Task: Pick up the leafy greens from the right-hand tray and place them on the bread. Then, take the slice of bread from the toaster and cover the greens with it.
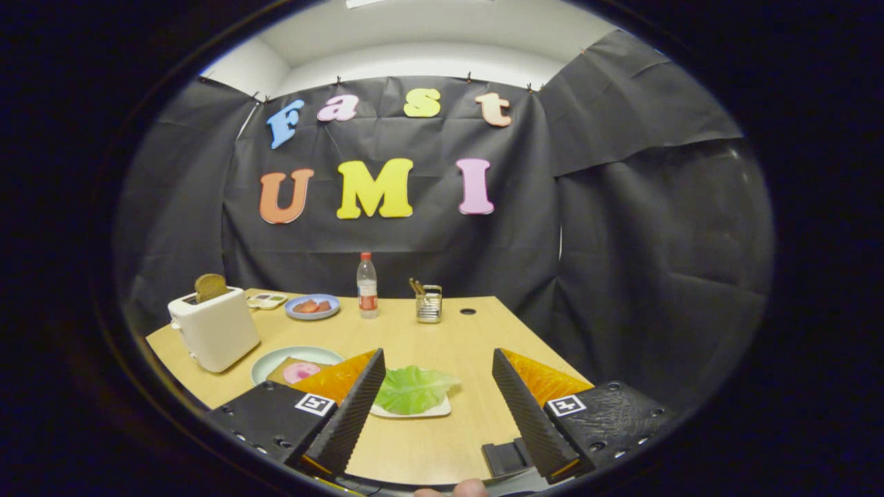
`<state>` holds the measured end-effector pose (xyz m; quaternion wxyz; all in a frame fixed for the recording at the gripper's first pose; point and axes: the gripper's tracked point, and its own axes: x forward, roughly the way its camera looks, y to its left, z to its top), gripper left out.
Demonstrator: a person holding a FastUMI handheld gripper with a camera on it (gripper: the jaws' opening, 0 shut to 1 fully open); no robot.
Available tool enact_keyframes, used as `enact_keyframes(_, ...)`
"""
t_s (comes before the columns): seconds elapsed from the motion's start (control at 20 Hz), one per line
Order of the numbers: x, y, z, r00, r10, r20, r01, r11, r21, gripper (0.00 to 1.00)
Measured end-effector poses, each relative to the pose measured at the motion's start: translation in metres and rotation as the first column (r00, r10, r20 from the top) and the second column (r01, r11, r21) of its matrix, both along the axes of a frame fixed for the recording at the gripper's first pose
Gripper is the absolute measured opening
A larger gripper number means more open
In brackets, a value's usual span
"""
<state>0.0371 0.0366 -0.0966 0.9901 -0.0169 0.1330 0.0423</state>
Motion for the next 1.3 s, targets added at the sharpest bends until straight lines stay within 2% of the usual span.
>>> enact_keyframes(0.35,0.031,0.008,-0.058,0.988,-0.027,-0.152,0.036,0.998,0.051,0.95)
enact_keyframes(0.7,0.083,0.002,-0.112,0.959,-0.098,-0.267,0.117,0.992,0.056,0.95)
enact_keyframes(1.05,0.116,0.009,-0.149,0.923,-0.083,-0.376,0.142,0.981,0.131,0.96)
enact_keyframes(1.3,0.138,0.012,-0.160,0.900,-0.080,-0.429,0.187,0.959,0.213,0.95)
